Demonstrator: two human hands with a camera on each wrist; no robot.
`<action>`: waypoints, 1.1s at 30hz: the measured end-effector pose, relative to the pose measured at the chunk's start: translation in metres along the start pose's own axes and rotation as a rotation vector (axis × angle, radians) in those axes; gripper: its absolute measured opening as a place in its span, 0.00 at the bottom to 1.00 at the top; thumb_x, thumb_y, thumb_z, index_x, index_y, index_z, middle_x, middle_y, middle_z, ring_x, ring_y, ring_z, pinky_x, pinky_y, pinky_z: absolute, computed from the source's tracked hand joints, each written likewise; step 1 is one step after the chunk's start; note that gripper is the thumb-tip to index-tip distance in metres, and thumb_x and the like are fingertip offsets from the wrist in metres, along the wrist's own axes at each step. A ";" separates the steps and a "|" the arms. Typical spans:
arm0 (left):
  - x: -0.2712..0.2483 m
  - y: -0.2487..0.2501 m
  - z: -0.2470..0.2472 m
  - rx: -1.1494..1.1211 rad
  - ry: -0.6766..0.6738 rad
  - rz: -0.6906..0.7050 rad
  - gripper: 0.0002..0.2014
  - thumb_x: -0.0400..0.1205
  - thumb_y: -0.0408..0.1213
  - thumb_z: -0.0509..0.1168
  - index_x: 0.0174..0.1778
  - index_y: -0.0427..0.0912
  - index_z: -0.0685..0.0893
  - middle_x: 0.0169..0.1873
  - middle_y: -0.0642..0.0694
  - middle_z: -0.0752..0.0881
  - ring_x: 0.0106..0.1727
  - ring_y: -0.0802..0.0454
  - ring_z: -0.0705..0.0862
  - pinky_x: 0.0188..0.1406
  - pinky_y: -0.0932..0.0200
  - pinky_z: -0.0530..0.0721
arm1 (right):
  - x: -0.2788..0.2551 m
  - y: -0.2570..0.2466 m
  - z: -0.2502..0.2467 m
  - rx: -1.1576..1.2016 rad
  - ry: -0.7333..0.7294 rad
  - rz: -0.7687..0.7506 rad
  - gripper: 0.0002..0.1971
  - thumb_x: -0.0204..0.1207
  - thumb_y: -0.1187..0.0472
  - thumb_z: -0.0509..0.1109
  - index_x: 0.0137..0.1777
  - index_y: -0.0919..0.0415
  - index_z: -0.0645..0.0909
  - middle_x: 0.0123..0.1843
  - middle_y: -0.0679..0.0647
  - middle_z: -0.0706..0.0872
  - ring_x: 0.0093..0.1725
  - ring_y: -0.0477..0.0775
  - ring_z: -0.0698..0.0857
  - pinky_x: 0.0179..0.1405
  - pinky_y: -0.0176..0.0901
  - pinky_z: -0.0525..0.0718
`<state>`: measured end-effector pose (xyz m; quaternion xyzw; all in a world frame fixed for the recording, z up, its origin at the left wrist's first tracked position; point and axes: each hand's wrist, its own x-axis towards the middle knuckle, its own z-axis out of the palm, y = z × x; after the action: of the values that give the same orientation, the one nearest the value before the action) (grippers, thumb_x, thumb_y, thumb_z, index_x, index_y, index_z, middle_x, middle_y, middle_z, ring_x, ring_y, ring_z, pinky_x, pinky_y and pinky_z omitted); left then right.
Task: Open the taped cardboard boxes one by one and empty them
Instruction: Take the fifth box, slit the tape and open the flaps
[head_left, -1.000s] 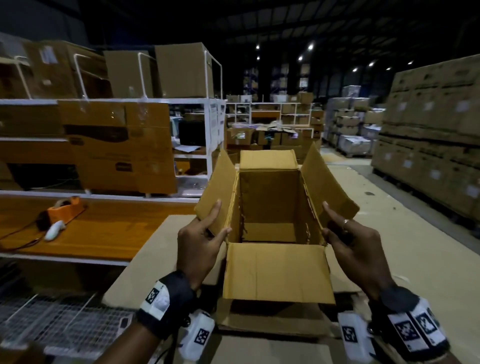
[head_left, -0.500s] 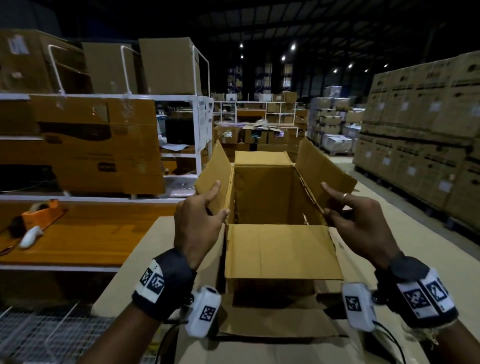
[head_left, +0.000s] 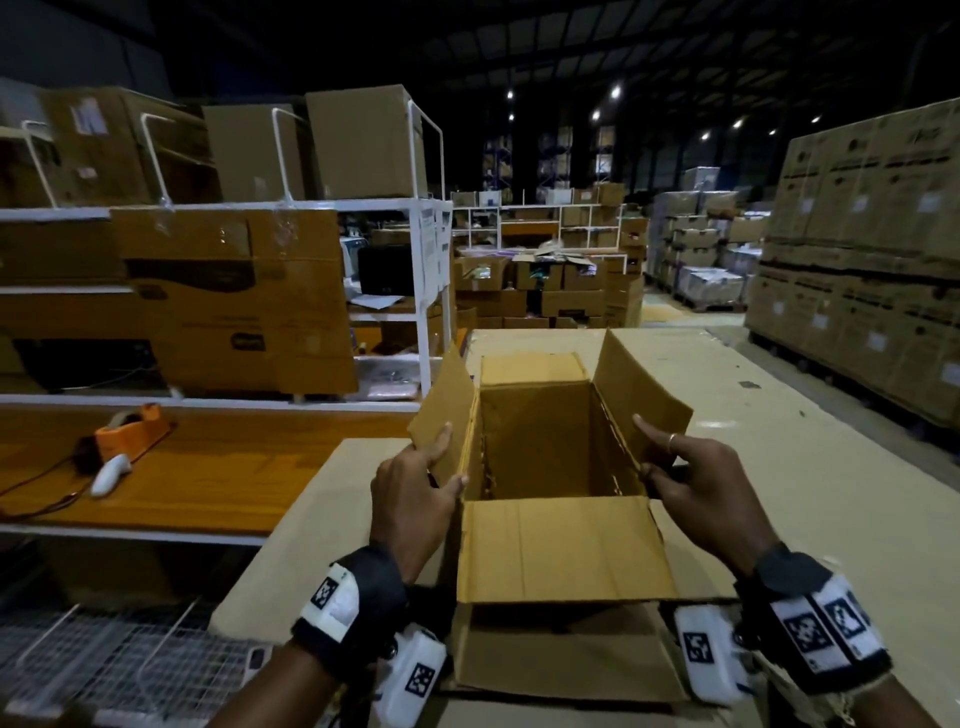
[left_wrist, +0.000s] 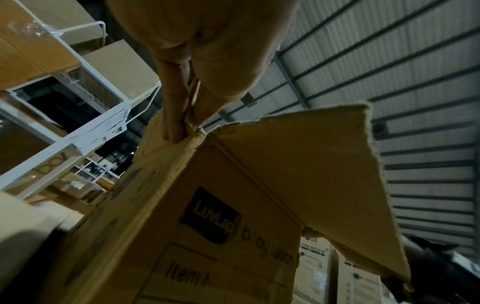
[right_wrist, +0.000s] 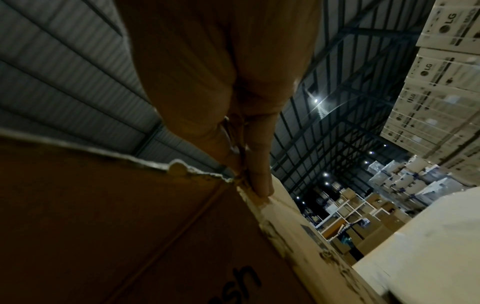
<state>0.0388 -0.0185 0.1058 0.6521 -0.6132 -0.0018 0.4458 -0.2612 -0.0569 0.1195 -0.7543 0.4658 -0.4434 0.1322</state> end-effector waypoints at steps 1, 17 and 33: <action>-0.004 -0.004 0.005 0.004 -0.010 -0.009 0.37 0.77 0.40 0.78 0.82 0.52 0.71 0.65 0.44 0.87 0.59 0.50 0.86 0.59 0.53 0.88 | -0.003 0.005 0.004 -0.001 -0.010 0.012 0.31 0.79 0.73 0.70 0.79 0.48 0.73 0.60 0.45 0.83 0.52 0.45 0.89 0.52 0.43 0.91; -0.027 -0.017 0.022 0.087 -0.152 -0.112 0.36 0.80 0.45 0.75 0.83 0.51 0.69 0.67 0.45 0.85 0.59 0.53 0.83 0.61 0.56 0.84 | -0.020 0.038 0.005 -0.004 -0.215 0.222 0.23 0.78 0.62 0.76 0.73 0.57 0.80 0.64 0.48 0.88 0.57 0.44 0.88 0.59 0.50 0.89; -0.008 0.038 -0.004 0.211 -0.339 0.121 0.27 0.81 0.56 0.71 0.75 0.53 0.79 0.78 0.52 0.76 0.78 0.52 0.73 0.75 0.50 0.71 | -0.001 -0.022 -0.026 -0.298 -0.342 0.127 0.21 0.78 0.52 0.75 0.71 0.52 0.82 0.75 0.48 0.80 0.62 0.48 0.85 0.53 0.41 0.87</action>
<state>0.0084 -0.0039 0.1260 0.6476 -0.7142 -0.0206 0.2648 -0.2693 -0.0388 0.1469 -0.7987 0.5437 -0.2262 0.1238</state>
